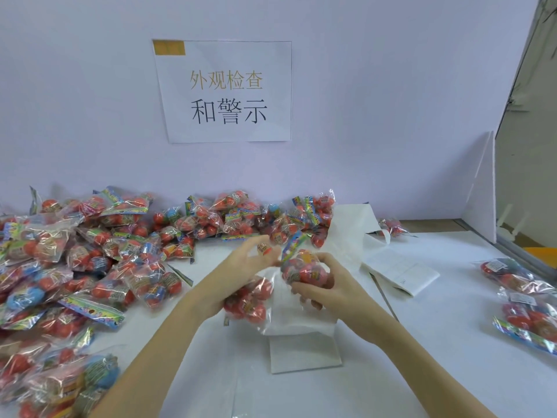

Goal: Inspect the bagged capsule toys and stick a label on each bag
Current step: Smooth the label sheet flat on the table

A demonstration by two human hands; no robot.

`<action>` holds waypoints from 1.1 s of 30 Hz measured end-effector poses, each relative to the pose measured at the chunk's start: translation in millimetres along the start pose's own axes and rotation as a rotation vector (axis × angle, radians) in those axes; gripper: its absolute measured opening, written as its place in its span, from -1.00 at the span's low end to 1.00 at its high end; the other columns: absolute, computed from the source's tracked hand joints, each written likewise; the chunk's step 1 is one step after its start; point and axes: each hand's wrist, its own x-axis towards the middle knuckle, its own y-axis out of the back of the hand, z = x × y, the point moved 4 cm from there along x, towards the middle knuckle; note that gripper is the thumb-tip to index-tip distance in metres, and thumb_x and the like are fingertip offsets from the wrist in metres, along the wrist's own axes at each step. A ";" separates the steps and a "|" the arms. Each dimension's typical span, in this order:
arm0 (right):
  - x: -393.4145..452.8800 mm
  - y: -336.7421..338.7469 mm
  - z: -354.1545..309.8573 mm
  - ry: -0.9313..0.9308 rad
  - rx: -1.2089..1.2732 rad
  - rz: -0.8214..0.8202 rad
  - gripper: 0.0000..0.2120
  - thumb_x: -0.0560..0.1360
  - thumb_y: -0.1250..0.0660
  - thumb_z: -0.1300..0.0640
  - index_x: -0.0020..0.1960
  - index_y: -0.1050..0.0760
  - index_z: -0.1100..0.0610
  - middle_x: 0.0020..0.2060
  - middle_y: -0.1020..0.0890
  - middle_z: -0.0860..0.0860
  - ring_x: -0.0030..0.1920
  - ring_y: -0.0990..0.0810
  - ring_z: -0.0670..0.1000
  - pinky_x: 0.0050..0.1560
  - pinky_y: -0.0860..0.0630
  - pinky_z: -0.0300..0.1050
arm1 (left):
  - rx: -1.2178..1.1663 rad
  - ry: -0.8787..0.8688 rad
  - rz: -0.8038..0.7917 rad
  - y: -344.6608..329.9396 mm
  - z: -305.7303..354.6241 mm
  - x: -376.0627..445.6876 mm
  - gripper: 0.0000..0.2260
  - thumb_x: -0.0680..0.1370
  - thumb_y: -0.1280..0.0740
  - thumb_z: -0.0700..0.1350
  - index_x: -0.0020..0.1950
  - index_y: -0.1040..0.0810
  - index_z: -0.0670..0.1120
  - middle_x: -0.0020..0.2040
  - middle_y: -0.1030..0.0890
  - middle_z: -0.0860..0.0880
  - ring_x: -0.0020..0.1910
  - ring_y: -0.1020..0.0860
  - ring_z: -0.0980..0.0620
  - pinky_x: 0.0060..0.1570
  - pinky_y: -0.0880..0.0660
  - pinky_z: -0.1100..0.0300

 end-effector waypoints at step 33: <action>-1.8 14.2 -11.3 0.139 0.078 0.216 -0.83 0.57 -0.46 0.02 0.00 -0.72 0.13 -0.15 -0.76 0.05 -0.13 -0.70 -0.06 -0.12 -0.59 -0.23 | -0.274 -0.217 0.328 -27.0 9.9 -0.4 -0.89 0.65 -0.40 -0.06 -0.01 -0.71 -0.02 -0.03 -0.73 -0.06 -0.01 -0.67 0.05 -0.01 -0.58 0.29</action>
